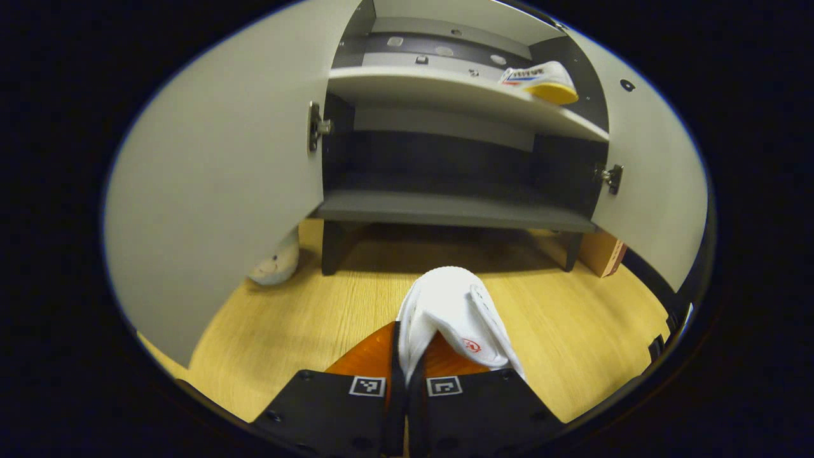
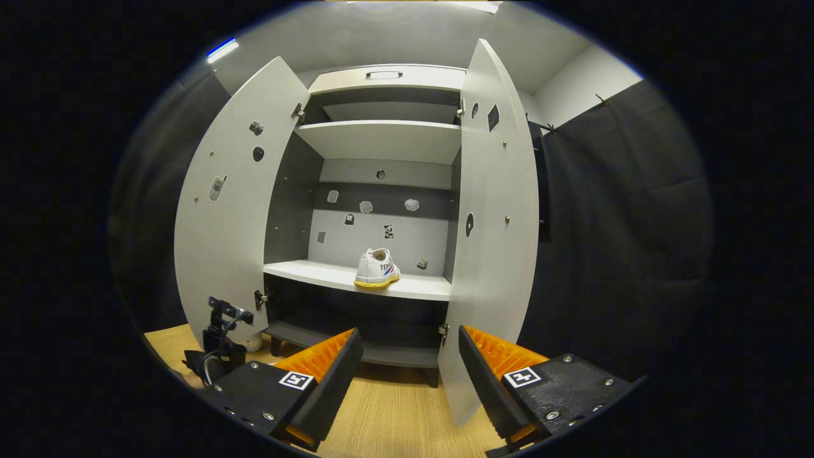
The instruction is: Grab one shoe with the right hand and put it into the shoe cabinet, grab the other shoe with the left hand and put it into the shoe cabinet; then close the right door with the right hand and the left door with the left hand.
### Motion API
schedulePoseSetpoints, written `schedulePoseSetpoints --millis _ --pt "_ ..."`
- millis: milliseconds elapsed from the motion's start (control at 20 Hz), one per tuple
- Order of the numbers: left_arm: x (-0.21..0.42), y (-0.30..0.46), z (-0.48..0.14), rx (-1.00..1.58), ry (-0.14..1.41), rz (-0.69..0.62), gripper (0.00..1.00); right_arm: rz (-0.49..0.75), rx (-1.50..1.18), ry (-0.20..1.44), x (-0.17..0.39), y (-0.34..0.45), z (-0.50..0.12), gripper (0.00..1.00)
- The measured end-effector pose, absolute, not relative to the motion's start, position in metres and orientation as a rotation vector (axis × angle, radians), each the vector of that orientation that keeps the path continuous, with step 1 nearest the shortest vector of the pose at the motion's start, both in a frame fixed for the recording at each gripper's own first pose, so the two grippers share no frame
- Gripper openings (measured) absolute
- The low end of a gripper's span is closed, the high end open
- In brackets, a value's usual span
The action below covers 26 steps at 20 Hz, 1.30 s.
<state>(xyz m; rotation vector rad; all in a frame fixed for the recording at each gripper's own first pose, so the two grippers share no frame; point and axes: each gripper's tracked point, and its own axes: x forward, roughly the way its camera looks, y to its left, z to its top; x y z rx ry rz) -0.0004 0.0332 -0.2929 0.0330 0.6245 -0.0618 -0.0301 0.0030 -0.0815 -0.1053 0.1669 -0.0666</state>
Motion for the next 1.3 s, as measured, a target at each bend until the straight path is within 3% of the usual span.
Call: schedulePoseSetpoints --millis 350,650,1000,1300 --pt "0.03 0.0 -0.09 -0.002 0.363 -0.07 0.09 -0.056 -0.077 0.166 -0.03 0.01 -0.084 0.93" --pt "0.142 -0.003 0.026 -0.008 0.221 -0.058 0.09 -0.077 -0.067 0.152 -0.037 0.004 -0.078 0.93" --pt "0.276 -0.01 0.002 0.008 0.347 -0.01 0.09 -0.171 -0.081 0.141 -0.048 -0.032 -0.072 0.93" --pt "0.327 -0.014 -0.069 0.075 0.506 0.02 0.09 -0.232 -0.069 0.16 -0.054 -0.05 -0.078 0.93"
